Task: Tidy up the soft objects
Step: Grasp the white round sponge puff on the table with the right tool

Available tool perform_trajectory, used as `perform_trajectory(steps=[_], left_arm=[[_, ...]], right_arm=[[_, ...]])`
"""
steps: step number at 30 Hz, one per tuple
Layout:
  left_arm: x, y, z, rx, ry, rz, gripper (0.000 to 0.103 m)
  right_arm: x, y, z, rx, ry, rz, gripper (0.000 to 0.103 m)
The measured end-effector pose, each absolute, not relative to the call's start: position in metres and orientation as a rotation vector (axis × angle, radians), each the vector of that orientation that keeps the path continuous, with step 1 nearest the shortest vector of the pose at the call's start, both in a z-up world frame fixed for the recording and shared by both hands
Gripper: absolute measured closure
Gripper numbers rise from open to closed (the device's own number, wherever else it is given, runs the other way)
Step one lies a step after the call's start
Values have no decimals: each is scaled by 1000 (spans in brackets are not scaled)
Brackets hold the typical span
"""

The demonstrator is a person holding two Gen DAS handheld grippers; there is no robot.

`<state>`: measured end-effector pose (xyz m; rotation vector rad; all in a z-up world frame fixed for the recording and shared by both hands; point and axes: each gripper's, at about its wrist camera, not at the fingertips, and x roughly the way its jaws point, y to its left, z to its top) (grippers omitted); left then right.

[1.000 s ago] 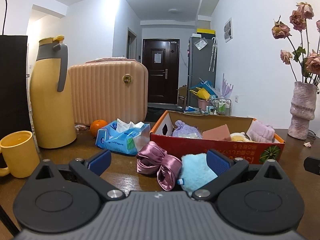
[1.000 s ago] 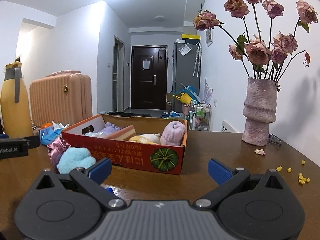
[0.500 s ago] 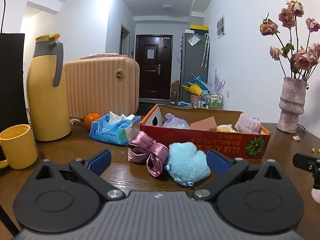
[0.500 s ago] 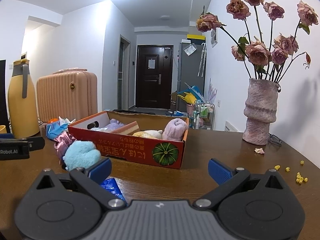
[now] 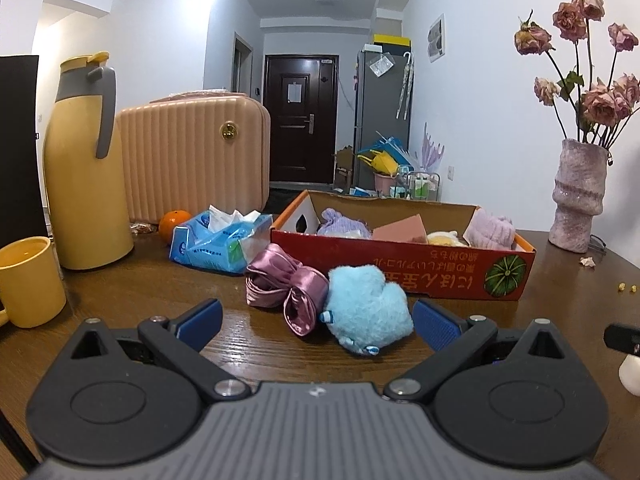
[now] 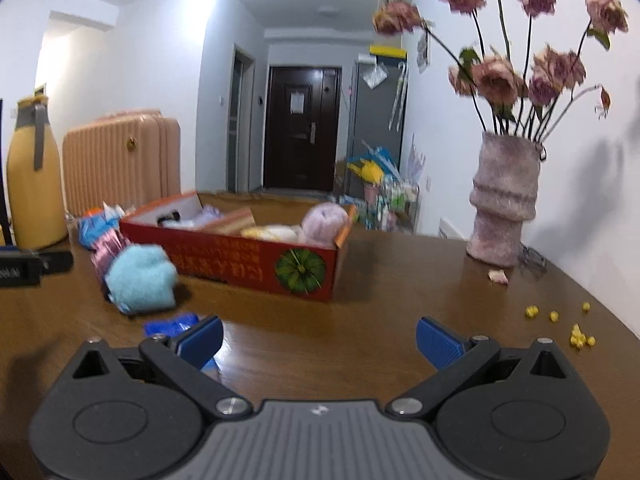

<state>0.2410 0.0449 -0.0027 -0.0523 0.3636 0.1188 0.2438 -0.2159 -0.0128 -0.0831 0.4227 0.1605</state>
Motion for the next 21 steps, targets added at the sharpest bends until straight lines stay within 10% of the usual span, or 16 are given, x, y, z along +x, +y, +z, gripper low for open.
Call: perform_trajectory(steps=[21], left_arm=[[247,39,-9,-31,405,104,0]], right_arm=[[263,-271,-35,0,599,69,2]])
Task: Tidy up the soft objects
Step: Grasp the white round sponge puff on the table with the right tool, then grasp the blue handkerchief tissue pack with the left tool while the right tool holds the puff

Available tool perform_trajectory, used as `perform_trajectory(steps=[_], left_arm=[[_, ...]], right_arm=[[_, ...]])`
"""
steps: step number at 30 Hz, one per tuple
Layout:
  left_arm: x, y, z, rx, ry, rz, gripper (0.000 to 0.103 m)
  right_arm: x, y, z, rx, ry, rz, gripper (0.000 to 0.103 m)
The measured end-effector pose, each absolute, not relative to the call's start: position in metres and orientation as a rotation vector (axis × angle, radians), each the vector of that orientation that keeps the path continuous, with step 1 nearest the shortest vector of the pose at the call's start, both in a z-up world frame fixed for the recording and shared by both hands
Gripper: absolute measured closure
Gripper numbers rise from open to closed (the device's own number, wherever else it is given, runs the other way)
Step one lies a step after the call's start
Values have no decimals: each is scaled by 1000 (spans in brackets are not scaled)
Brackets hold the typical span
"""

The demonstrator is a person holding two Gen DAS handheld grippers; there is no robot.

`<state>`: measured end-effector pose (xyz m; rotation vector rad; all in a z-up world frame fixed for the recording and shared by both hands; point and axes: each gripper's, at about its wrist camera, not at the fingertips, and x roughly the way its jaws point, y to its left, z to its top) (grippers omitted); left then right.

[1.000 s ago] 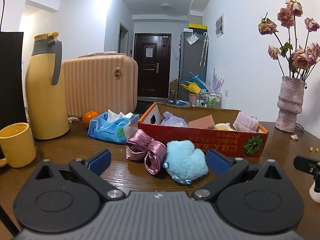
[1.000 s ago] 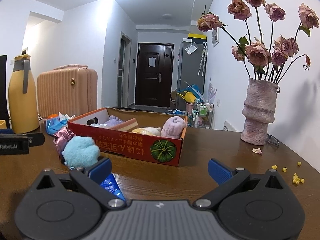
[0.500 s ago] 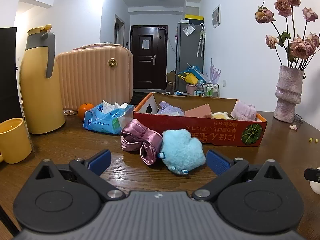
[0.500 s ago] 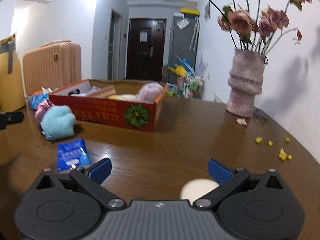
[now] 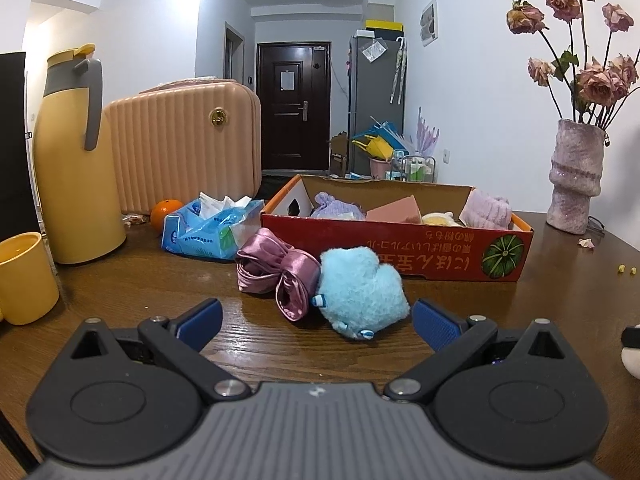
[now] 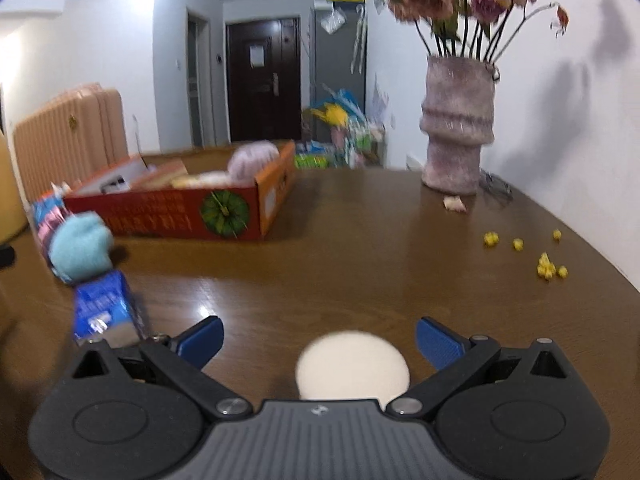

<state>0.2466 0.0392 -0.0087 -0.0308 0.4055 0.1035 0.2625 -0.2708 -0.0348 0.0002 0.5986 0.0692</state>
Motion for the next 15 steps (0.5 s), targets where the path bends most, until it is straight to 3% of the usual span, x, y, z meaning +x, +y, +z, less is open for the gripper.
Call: perform_trajectory(steps=[4,7,9,15], left_arm=[[248,38,-10,-27,416,95,0],[250,35,-13,-18,430,85,0],[251,32,-15,-13,442,75,0],[254,19,-20,3,475,39,0]], right_arm=[[266,-271,-42,-14,656,72,11],[267,-272,-44,-16,671,88,24],[268,-272,-46,-16,688,106,46],[266,-268,-43,-12,649,148,49]])
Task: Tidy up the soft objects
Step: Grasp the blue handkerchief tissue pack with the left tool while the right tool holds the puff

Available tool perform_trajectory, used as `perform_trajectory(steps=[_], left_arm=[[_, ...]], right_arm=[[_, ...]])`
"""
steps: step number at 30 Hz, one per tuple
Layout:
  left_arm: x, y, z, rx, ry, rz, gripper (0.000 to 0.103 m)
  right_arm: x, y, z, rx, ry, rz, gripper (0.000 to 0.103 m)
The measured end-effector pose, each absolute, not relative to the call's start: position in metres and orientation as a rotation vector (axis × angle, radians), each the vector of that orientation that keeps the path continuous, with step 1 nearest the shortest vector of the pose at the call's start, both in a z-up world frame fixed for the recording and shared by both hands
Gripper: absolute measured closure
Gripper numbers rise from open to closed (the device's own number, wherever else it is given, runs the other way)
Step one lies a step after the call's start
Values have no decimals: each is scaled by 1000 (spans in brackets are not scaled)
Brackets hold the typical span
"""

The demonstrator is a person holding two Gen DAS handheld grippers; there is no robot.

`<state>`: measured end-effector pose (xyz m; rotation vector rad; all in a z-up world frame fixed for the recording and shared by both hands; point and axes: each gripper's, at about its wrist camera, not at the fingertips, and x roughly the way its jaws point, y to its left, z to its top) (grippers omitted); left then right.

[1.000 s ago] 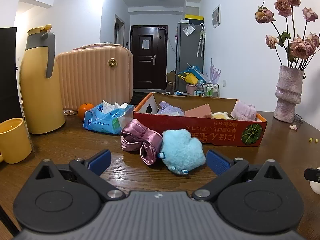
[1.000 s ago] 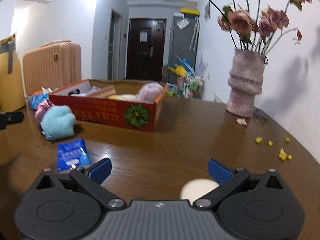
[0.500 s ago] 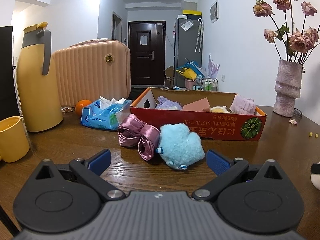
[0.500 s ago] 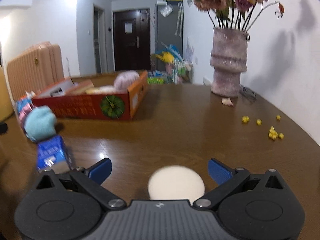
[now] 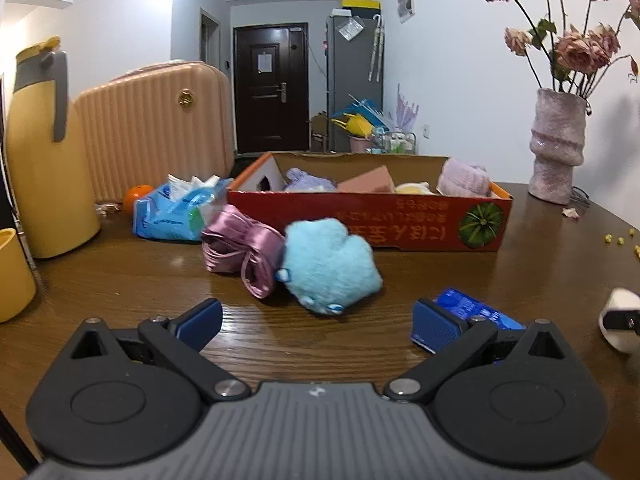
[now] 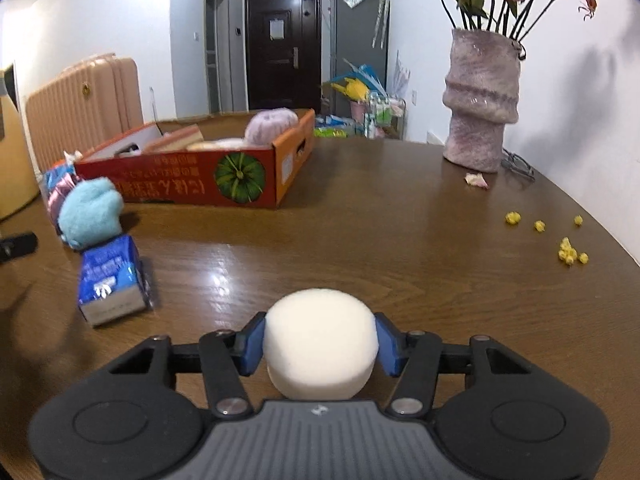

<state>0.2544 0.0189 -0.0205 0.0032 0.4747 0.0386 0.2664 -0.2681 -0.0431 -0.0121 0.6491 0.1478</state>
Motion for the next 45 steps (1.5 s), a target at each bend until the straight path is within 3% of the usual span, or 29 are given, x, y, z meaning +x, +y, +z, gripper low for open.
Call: perform_trajectory(steps=[17,29,45], left_arm=[[275,-45,-28,-27,544,-24,0],[301,-91,-35,14,578,102,0],[311,-84,-48,-11,679,123,0]], right_arm=[[303,-269,-38,75,491,177,48],[310,-265,-40,72,508,196,48],[308,-266,-40,67,508,198,47]])
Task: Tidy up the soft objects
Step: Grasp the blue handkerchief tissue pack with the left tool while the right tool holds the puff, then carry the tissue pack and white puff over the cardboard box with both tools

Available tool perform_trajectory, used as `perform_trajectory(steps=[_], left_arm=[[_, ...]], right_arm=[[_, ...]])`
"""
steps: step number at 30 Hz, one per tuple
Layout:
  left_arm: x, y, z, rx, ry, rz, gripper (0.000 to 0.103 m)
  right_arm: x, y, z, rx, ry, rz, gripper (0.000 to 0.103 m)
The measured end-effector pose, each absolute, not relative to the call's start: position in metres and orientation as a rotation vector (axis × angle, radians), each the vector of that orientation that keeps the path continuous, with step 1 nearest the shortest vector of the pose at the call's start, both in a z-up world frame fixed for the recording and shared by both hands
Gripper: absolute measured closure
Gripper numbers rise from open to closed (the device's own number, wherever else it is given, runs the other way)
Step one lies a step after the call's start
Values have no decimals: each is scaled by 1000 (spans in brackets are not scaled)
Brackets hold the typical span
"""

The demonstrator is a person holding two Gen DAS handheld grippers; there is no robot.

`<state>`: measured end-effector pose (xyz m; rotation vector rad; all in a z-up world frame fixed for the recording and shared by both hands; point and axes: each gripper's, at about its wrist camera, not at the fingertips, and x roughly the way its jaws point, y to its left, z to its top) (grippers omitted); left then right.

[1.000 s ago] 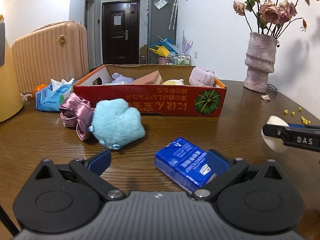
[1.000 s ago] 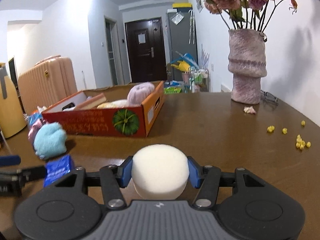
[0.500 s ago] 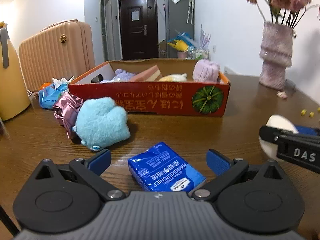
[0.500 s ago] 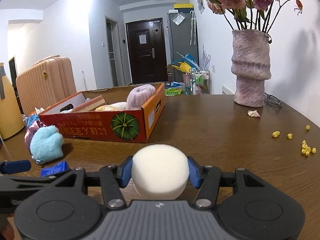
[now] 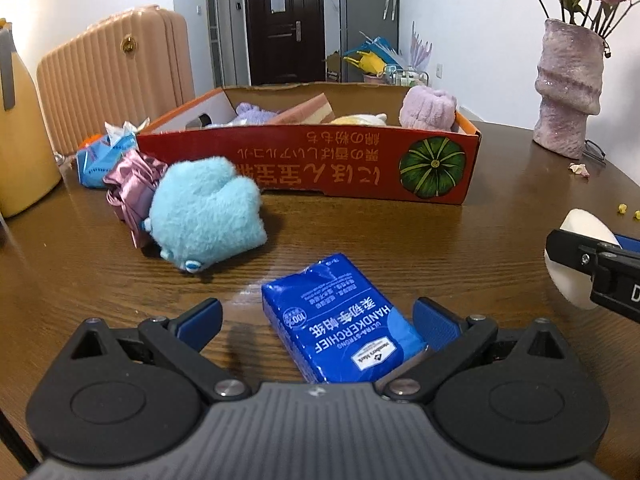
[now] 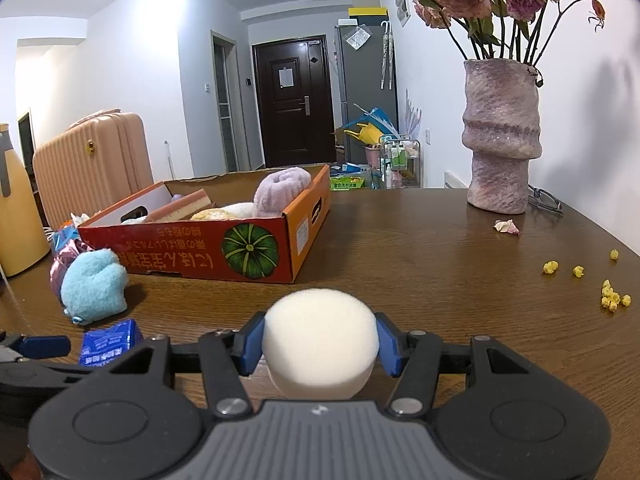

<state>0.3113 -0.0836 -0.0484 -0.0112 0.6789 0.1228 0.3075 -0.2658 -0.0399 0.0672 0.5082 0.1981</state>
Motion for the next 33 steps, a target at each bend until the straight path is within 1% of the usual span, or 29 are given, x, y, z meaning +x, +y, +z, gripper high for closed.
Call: perform_trajectory(steps=[11,13,15,18,20,33], left_arm=[[315,-73,-50,-89,717,96,0],[314,-72,-49,-93,715,84,6],[312,-70,-47,-104,705,62,22],[309,-70,-45,-105,697,39,30],[307,-70,-43,-106,689,28,33],[299,-70,-33,-93,632,-9,35]], right_arm=[[306,-265,-40,64,504,201,47],[306,-265,-40,64,503,202,47],[305,-265,-40,64,503,202,47],[306,-265,-40,64,503,201,47],[305,-265,-40,64,502,201,47],[305,-263,-37,60,486,203,47]])
